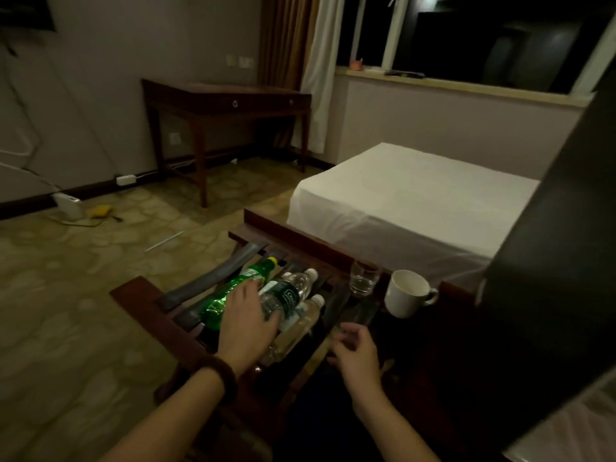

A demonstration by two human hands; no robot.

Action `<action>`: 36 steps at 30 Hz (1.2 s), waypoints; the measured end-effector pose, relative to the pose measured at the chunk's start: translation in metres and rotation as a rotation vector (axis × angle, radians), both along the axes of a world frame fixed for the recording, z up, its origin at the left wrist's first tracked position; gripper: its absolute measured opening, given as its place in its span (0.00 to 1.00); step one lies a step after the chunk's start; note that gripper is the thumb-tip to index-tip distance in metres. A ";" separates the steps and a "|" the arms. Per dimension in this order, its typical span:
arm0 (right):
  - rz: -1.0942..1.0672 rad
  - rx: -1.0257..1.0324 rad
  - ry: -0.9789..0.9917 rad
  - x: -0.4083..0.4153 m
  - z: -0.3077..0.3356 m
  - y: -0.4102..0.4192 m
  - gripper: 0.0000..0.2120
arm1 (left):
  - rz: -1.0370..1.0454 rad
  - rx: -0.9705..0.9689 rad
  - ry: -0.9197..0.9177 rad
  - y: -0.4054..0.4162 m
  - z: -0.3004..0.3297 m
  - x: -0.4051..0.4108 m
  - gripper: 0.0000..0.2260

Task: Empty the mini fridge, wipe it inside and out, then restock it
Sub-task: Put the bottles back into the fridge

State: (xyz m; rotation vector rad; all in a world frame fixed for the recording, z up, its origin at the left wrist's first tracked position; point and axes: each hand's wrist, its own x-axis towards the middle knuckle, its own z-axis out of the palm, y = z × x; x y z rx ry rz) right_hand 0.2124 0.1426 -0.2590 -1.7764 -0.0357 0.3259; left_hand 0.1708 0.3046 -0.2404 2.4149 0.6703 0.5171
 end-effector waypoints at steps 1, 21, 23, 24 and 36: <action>-0.009 0.049 0.069 0.007 -0.008 0.012 0.13 | -0.018 0.049 0.028 0.005 -0.004 0.009 0.28; 0.042 -0.419 0.354 0.088 -0.074 0.095 0.34 | -0.029 0.371 0.254 0.022 -0.050 0.081 0.29; 0.031 -0.443 0.337 0.085 -0.074 0.095 0.30 | -0.016 0.367 0.193 0.018 -0.050 0.072 0.30; 0.014 -0.419 0.357 0.083 -0.075 0.096 0.28 | -0.005 0.350 0.161 0.016 -0.050 0.067 0.31; 0.025 -0.108 0.426 0.056 -0.042 0.092 0.36 | 0.082 0.073 0.049 -0.004 -0.034 0.025 0.34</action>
